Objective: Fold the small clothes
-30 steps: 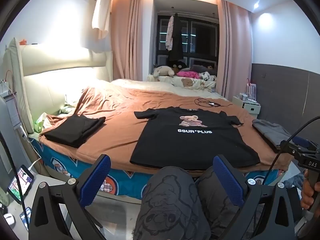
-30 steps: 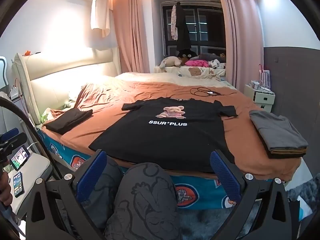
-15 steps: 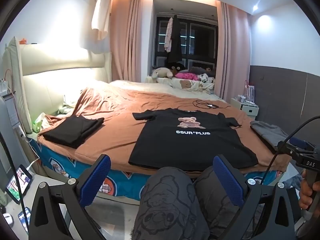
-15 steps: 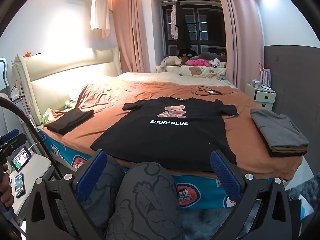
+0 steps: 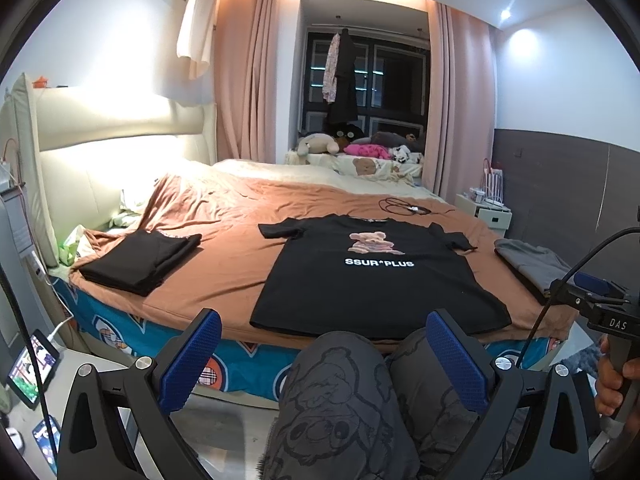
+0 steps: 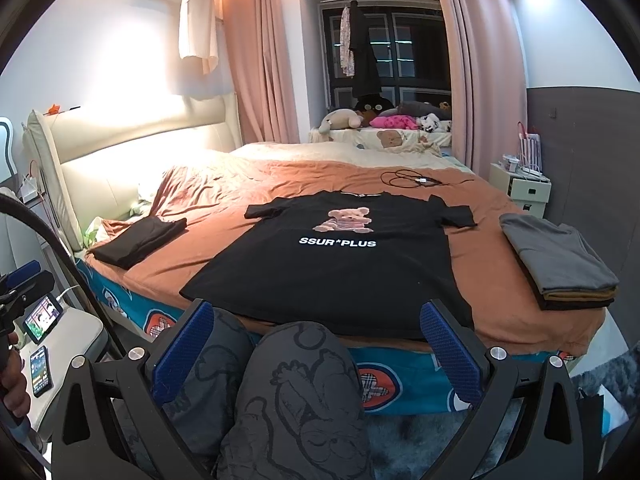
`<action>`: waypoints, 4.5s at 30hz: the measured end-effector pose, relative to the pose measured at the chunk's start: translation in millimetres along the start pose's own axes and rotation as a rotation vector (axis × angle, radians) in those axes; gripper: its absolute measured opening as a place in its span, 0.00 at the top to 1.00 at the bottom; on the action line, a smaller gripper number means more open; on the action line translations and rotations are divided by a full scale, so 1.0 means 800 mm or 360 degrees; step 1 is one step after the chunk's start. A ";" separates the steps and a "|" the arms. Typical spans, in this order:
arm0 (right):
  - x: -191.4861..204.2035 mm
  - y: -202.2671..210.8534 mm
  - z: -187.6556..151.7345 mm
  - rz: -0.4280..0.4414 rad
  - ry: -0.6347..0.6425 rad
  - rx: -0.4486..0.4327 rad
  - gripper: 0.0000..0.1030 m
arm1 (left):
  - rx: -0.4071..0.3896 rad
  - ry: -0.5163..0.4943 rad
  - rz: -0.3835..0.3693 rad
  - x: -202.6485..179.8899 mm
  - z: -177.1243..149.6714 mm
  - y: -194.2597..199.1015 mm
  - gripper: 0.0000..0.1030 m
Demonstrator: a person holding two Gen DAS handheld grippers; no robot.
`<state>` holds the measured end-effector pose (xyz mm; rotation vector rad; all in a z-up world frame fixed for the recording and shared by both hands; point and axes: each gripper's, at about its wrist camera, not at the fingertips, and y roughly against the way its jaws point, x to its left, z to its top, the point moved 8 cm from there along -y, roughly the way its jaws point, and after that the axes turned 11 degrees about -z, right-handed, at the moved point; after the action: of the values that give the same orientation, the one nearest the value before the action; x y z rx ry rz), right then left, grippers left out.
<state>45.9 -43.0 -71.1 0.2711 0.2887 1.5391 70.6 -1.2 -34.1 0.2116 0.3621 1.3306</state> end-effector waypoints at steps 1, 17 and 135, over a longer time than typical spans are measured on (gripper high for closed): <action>0.000 0.000 0.000 0.0001 -0.0001 0.0000 0.00 | 0.0001 0.0000 -0.0001 0.001 -0.001 0.000 0.00; 0.001 0.000 0.001 0.0012 -0.0011 0.0008 0.00 | -0.0007 0.0000 -0.0003 0.008 -0.005 0.003 0.00; 0.108 -0.589 0.223 0.0131 0.0043 0.0479 0.00 | 0.0551 0.0219 0.0038 0.332 0.159 -0.565 0.18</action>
<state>550.9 37.6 -69.9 0.5040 0.5377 1.5795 579.9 159.4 -112.3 0.4152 0.7090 1.3035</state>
